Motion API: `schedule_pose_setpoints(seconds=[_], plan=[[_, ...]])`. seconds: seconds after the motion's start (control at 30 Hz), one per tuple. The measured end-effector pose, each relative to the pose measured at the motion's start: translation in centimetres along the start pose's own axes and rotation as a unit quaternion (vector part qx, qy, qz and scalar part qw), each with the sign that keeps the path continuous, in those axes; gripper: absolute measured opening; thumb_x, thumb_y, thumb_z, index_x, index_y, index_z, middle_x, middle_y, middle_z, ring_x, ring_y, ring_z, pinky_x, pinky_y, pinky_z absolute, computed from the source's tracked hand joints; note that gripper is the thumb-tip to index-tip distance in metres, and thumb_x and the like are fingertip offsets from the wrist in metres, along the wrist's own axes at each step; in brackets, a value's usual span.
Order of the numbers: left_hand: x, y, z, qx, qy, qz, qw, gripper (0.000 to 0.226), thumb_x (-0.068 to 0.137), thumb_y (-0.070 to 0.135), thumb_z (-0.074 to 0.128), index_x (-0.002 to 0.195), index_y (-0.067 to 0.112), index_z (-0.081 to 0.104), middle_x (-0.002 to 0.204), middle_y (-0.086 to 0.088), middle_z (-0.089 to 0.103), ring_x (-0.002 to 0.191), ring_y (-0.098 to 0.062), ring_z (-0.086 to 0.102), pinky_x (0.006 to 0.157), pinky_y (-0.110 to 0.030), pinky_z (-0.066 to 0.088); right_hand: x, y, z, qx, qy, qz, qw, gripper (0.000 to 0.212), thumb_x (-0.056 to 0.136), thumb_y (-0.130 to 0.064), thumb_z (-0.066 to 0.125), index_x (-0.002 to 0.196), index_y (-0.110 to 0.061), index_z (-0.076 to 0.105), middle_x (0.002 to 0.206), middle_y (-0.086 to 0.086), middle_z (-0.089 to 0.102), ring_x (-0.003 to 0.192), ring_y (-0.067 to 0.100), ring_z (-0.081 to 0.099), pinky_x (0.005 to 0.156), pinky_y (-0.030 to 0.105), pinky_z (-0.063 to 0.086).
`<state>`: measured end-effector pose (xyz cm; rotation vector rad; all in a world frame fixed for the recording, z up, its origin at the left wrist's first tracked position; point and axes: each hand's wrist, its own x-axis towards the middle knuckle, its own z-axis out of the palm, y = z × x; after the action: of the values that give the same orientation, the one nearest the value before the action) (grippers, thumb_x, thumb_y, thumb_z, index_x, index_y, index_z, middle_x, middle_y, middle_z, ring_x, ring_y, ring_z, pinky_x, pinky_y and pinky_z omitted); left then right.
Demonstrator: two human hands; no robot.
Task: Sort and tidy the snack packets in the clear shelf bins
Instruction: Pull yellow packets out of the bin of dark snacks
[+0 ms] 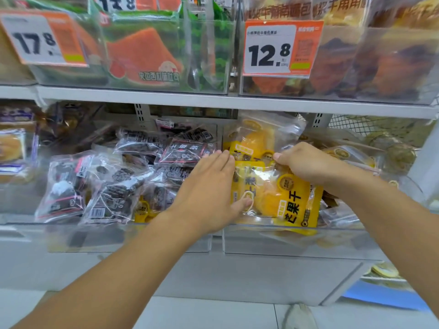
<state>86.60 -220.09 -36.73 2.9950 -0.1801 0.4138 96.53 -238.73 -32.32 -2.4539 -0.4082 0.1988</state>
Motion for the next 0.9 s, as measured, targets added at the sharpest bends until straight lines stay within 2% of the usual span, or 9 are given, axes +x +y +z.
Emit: schedule_pose_setpoints(seconds=[0.1,0.2,0.33,0.5,0.6,0.7,0.77,0.83,0.9], plan=[[-0.4,-0.2,0.1,-0.01,0.008,0.014,1.0,0.094,0.093,0.069,0.045,0.161,0.014,0.01,0.168,0.0,0.007,0.154,-0.016,0.0,0.122,-0.028,-0.005,0.3,0.3,-0.4,0.019,-0.012,0.057,0.998,0.03,0.101,-0.038,0.054,0.076,-0.023,0.058,0.075,-0.001,0.058,0.074,0.018,0.053,0.077,0.033,0.037],[-0.6,-0.5,0.3,-0.005,0.012,0.019,1.0,0.091,0.094,0.069,0.042,0.16,0.014,0.013,0.168,-0.001,0.007,0.154,-0.016,-0.002,0.124,-0.03,-0.004,1.1,0.0,0.4,0.012,-0.022,0.082,0.996,0.031,0.101,-0.046,0.049,0.094,-0.019,0.062,0.089,-0.001,0.06,0.09,0.022,0.057,0.089,0.034,0.04],[-0.9,-0.5,0.6,-0.022,0.031,0.015,0.999,0.089,0.099,0.062,0.037,0.16,0.011,-0.002,0.169,-0.003,-0.002,0.154,-0.016,-0.008,0.124,-0.029,-0.006,-0.2,-0.2,1.4,-0.096,0.077,0.041,0.992,0.053,0.101,-0.053,0.043,0.07,-0.012,0.055,0.07,0.003,0.057,0.073,0.026,0.057,0.063,0.032,0.039],[-1.0,-0.5,0.7,-0.024,0.032,0.035,0.999,0.079,0.103,0.053,0.035,0.161,0.017,-0.003,0.169,0.0,-0.005,0.154,-0.015,-0.007,0.126,-0.033,-0.003,-4.4,0.4,1.9,-0.289,0.242,-0.105,0.92,0.051,0.098,-0.055,0.044,0.132,-0.018,0.052,0.13,0.006,0.056,0.119,0.03,0.054,0.09,0.043,0.048],[-0.6,-0.7,0.8,-0.019,0.027,0.039,0.999,0.069,0.105,0.046,0.032,0.161,0.015,0.007,0.169,-0.003,0.002,0.155,-0.016,-0.002,0.126,-0.033,-0.001,-4.7,0.5,3.7,-0.341,0.105,-0.234,0.904,0.065,0.098,-0.062,0.018,0.156,-0.033,0.025,0.165,-0.002,0.019,0.152,0.025,0.015,0.121,0.046,0.02],[-0.5,-0.9,0.9,-0.025,0.018,0.044,0.999,0.062,0.106,0.041,0.029,0.16,0.013,0.015,0.168,-0.003,0.009,0.155,-0.016,0.002,0.126,-0.034,0.001,-3.1,1.6,4.7,-0.365,-0.026,-0.179,0.913,0.066,0.095,-0.069,0.003,0.156,-0.044,-0.007,0.164,-0.015,-0.016,0.153,0.017,-0.015,0.124,0.05,0.0],[-1.0,-1.0,0.4,-0.045,0.027,0.074,0.996,0.055,0.105,0.039,0.035,0.155,0.014,0.034,0.164,-0.003,0.026,0.152,-0.017,0.016,0.125,-0.036,0.013,-2.8,1.0,4.1,-0.345,-0.036,-0.176,0.921,0.063,0.098,-0.065,0.015,0.157,-0.045,0.002,0.165,-0.016,-0.01,0.154,0.016,-0.009,0.124,0.05,0.001],[-2.1,-1.4,-0.7,-0.058,0.073,0.109,0.99,0.042,0.101,0.037,0.044,0.133,0.015,0.059,0.141,-0.001,0.055,0.134,-0.019,0.045,0.112,-0.039,0.038,-3.2,-0.7,3.4,-0.317,0.019,-0.212,0.924,0.058,0.098,-0.063,0.026,0.15,-0.039,0.037,0.163,-0.008,0.025,0.151,0.021,0.019,0.12,0.054,0.021],[-3.5,-2.9,-2.3,-0.075,0.144,0.098,0.982,0.031,0.094,0.039,0.052,0.111,0.019,0.069,0.111,0.005,0.068,0.107,-0.018,0.06,0.091,-0.04,0.051,-4.1,-2.8,3.7,-0.269,0.128,-0.294,0.908,0.049,0.096,-0.056,0.04,0.122,-0.026,0.068,0.13,-0.001,0.065,0.123,0.027,0.056,0.099,0.049,0.047]])
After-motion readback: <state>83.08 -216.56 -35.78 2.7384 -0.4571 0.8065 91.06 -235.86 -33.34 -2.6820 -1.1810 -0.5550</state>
